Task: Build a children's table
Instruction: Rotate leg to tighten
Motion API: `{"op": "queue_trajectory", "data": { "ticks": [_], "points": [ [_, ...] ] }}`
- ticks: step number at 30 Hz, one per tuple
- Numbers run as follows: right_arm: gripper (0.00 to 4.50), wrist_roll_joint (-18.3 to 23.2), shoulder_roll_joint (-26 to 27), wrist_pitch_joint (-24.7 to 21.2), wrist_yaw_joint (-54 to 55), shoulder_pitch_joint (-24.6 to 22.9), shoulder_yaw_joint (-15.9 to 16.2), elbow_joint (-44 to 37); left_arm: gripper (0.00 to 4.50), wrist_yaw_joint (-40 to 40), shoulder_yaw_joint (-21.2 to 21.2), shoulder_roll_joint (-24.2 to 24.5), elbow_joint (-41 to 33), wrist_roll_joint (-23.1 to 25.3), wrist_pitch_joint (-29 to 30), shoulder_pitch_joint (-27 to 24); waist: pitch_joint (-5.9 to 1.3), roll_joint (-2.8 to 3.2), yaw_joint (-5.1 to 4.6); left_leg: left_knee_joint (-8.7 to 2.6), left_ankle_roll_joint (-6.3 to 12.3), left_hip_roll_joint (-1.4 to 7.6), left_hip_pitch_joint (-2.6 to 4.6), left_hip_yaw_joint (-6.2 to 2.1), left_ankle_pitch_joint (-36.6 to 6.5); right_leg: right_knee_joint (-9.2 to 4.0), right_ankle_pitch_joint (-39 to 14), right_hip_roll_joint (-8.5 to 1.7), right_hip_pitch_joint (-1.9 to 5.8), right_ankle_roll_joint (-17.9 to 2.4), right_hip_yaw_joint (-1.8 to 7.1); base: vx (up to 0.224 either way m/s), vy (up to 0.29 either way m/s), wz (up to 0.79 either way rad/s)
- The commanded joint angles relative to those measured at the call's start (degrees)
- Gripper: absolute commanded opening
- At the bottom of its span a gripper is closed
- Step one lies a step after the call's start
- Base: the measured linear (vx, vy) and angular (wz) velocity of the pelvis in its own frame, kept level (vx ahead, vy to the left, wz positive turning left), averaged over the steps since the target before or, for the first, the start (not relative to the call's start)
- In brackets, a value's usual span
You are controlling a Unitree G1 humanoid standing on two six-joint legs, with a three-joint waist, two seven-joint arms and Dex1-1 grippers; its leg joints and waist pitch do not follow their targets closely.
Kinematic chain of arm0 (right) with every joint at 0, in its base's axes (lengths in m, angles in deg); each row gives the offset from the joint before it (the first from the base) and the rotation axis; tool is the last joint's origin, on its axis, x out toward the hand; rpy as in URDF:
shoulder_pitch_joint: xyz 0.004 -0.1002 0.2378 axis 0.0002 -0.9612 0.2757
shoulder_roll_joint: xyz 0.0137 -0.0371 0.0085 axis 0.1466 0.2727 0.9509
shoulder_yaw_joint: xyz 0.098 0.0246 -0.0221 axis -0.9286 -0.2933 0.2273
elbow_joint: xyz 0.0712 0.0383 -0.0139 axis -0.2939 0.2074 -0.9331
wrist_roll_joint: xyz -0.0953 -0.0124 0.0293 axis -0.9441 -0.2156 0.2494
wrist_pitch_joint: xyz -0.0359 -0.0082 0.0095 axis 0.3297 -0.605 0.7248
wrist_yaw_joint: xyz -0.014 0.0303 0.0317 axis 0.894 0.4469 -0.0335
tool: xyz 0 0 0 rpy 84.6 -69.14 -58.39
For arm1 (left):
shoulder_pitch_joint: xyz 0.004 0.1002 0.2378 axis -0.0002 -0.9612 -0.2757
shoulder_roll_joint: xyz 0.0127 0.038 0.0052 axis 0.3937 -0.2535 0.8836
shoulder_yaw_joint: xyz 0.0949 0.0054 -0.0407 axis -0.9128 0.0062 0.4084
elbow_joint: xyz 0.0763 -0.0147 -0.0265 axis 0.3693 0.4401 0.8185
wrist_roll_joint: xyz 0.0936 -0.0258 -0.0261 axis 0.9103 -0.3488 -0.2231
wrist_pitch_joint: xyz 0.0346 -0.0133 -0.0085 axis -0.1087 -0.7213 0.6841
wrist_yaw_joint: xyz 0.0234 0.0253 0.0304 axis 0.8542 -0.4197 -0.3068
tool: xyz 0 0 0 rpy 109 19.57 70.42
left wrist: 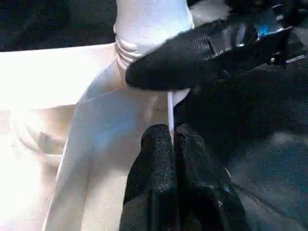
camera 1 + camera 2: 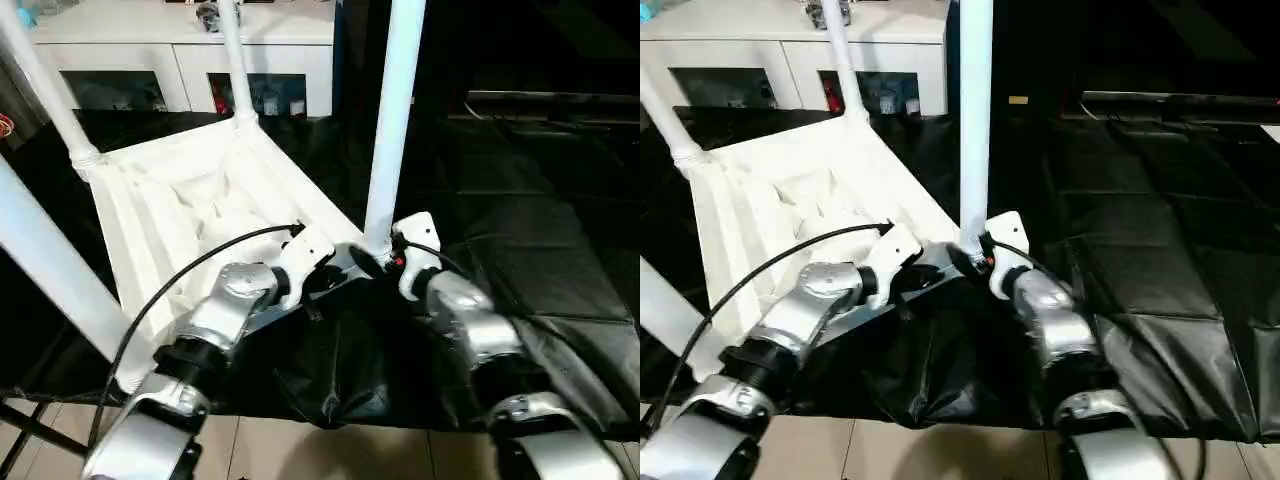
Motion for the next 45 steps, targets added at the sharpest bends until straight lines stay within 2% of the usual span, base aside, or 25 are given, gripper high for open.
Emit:
{"op": "queue_trajectory", "data": {
  "ticks": [1,3,5,6,9,11,14,16,19,22,25,32,34,35,37,39,40,41,42,43,45],
  "points": [
    [4.15,-0.75,-0.02,0.75,-4.56,-0.64,3.02,-1.47,0.0,-4.31,-1.81,-0.61,-3.68,-2.35,-2.4,-0.25,-4.02,-0.51,0.33,-3.55,4.69,2.02,0.31,-0.43,-12.01,-3.72,-10.09,-3.03,3.13,-14.56,2.25,0.0,0.0,0.0],
    [4.15,-1.04,-0.68,1.17,-5.29,-0.67,3.04,-1.49,0.0,-5.05,-1.84,-0.17,-3.99,-2.39,-2.44,-0.5,-4.05,-0.46,0.66,-3.48,4.83,2.08,0.49,-0.33,-11.95,-3.64,-9.81,-3.02,3.0,-14.91,2.27,0.0,0.0,0.0],
    [4.15,0.64,-4.51,0.76,-13.12,-1.59,3.19,-4.09,0.0,-9.91,-2.06,2.7,-5.48,-3.48,-3.2,-1.77,-3.95,-0.58,0.99,-3.56,4.64,2.08,0.38,-0.36,-12.13,-3.54,-10.27,-3.0,3.16,-14.8,2.23,0.0,0.0,0.0],
    [4.15,1.41,-5.95,0.41,-16.37,-2.02,3.35,-5.28,0.0,-11.99,-2.15,3.84,-6.04,-3.86,-3.32,-2.24,-3.95,-0.54,1.45,-3.49,5.14,2.22,0.35,-0.29,-12.07,-3.47,-10.04,-2.9,3.24,-14.38,2.23,0.0,0.0,0.0],
    [4.15,2.04,-6.76,-0.16,-18.65,-2.38,3.68,-6.15,0.0,-13.13,-2.23,4.49,-6.36,-3.94,-3.45,-2.49,-3.86,-0.5,1.63,-3.55,4.87,2.27,0.52,-0.19,-12.81,-3.58,-11.06,-2.9,2.9,-14.62,2.25,0.0,0.0,0.0],
    [4.15,3.21,-8.98,-1.11,-23.53,-3.44,4.72,-8.49,0.0,-15.29,-2.16,5.93,-7.08,-4.45,-3.96,-3.03,-3.78,-0.54,1.8,-3.66,4.51,2.34,0.56,-0.26,-13.67,-3.73,-12.71,-2.91,3.0,-14.02,2.25,0.0,0.0,0.0],
    [3.83,4.75,-11.52,-2.42,-29.34,-4.79,5.8,-11.34,0.0,-18.4,-1.86,7.86,-8.14,-5.46,-4.08,-3.77,-3.92,-0.54,2.09,-3.63,4.54,2.44,0.54,-0.3,-13.13,-3.6,-12.03,-2.92,3.03,-13.83,2.29,0.0,0.0,0.0],
    [3.8,4.85,-11.82,-2.55,-30.19,-4.95,5.98,-11.7,0.0,-19.2,-1.88,8.36,-8.64,-5.99,-3.71,-3.98,-3.93,-0.59,2.28,-3.57,4.56,2.35,0.47,-0.24,-12.46,-3.46,-11.52,-2.97,2.95,-14.23,2.31,0.0,0.0,0.0],
    [3.38,4.85,-12.4,-3.03,-32.15,-5.47,6.37,-12.81,0.0,-20.09,-2.05,8.92,-9.26,-6.37,-3.51,-4.28,-3.87,-0.6,2.42,-3.63,4.24,2.37,0.5,-0.27,-12.63,-3.61,-12.72,-3.02,2.89,-13.79,2.35,0.0,0.0,0.0],
    [3.35,4.46,-12.46,-3.0,-32.62,-5.94,7.05,-13.47,0.0,-20.31,-2.08,9.04,-9.17,-6.36,-3.63,-4.31,-3.96,-0.6,2.71,-3.56,4.08,2.39,0.61,-0.22,-11.85,-3.52,-12.02,-2.99,2.79,-13.85,2.38,0.0,0.0,0.0],
    [2.98,4.71,-12.19,-3.62,-32.38,-6.36,7.47,-14.39,0.0,-20.14,-2.04,8.89,-9.22,-6.32,-3.62,-4.32,-3.94,-0.62,2.73,-3.62,3.95,2.35,0.56,-0.25,-12.0,-3.5,-11.97,-2.93,2.84,-13.75,2.31,0.0,0.0,0.0],
    [2.7,4.92,-11.41,-4.74,-31.56,-8.22,7.4,-15.54,0.0,-16.67,-1.53,7.05,-7.77,-5.46,-3.83,-3.94,-3.89,-0.61,2.77,-3.6,3.77,2.31,0.57,-0.23,-12.29,-3.7,-12.9,-2.96,2.8,-13.32,2.34,0.0,0.0,0.0],
    [2.69,4.84,-10.79,-4.94,-29.82,-8.39,6.88,-15.19,0.0,-14.38,-1.19,6.2,-6.79,-4.74,-3.66,-3.3,-3.74,-0.63,2.76,-3.7,3.27,2.34,0.77,-0.25,-13.55,-4.01,-14.94,-3.01,2.65,-12.86,2.4,0.0,0.0,0.0],
    [2.68,3.56,-8.72,-4.45,-23.24,-7.85,5.55,-13.11,0.0,-11.19,-0.61,4.44,-5.48,-4.37,-3.1,-2.2,-3.66,-0.64,2.55,-3.82,2.8,2.28,0.6,-0.31,-13.77,-4.06,-15.88,-3.02,2.65,-12.41,2.44,0.0,0.0,0.0],
    [2.68,3.01,-7.8,-3.92,-20.54,-7.57,5.04,-12.15,0.0,-9.95,-0.42,3.74,-4.97,-4.21,-2.9,-1.76,-3.59,-0.73,2.19,-3.94,1.79,2.02,0.64,-0.47,-15.3,-4.37,-19.09,-3.08,2.73,-11.26,2.31,0.0,0.0,0.0],
    [2.68,1.59,-5.24,-3.69,-12.44,-6.31,3.46,-8.97,0.0,-6.91,-0.33,1.87,-3.61,-3.59,-2.44,-0.58,-3.62,-0.61,2.06,-3.96,1.45,2.05,0.8,-0.46,-15.56,-4.62,-20.39,-3.12,2.47,-10.48,2.41,0.0,0.0,0.0],
    [2.68,0.47,-2.8,-3.57,-4.8,-4.91,2.03,-5.8,0.0,-4.3,-0.36,0.12,-2.22,-2.99,-2.03,0.56,-3.48,-0.57,1.53,-4.07,0.73,1.87,0.66,-0.57,-16.09,-4.64,-20.98,-3.04,2.48,-10.38,2.31,0.0,0.0,0.0],
    [2.68,0.19,-2.03,-3.67,-2.45,-4.46,1.57,-4.85,0.0,-3.45,-0.36,-0.42,-1.8,-2.79,-1.89,0.91,-3.59,-0.59,1.11,-4.11,0.21,1.77,0.76,-0.66,-16.57,-4.7,-21.46,-3.02,2.53,-10.19,2.19,0.0,0.0,0.0],
    [2.67,-0.11,-0.58,-4.05,1.68,-3.61,0.75,-3.19,0.0,-1.3,-0.24,-1.45,-0.89,-2.29,-1.61,1.64,-3.6,-0.64,0.59,-4.09,0.15,1.76,0.59,-0.71,-16.62,-4.66,-20.98,-3.05,2.64,-10.32,2.23,0.0,0.0,0.0],
    [2.67,-0.26,0.7,-4.42,5.04,-2.83,0.03,-1.87,0.0,0.53,-0.05,-2.38,0.01,-1.88,-1.39,2.37,-3.64,-0.32,0.52,-4.05,0.15,1.72,0.53,-0.77,-16.36,-4.6,-20.56,-3.08,2.69,-10.34,2.23,0.0,0.0,0.0],
    [2.67,-0.49,3.06,-4.43,10.25,-1.61,-0.79,-0.04,0.0,3.08,0.31,-4.0,1.3,-1.54,-1.19,3.47,-3.86,-0.48,0.16,-3.87,0.8,1.63,0.49,-0.63,-15.34,-4.47,-17.91,-2.95,2.72,-10.89,2.27,0.0,0.0,0.0]
  ]
}}
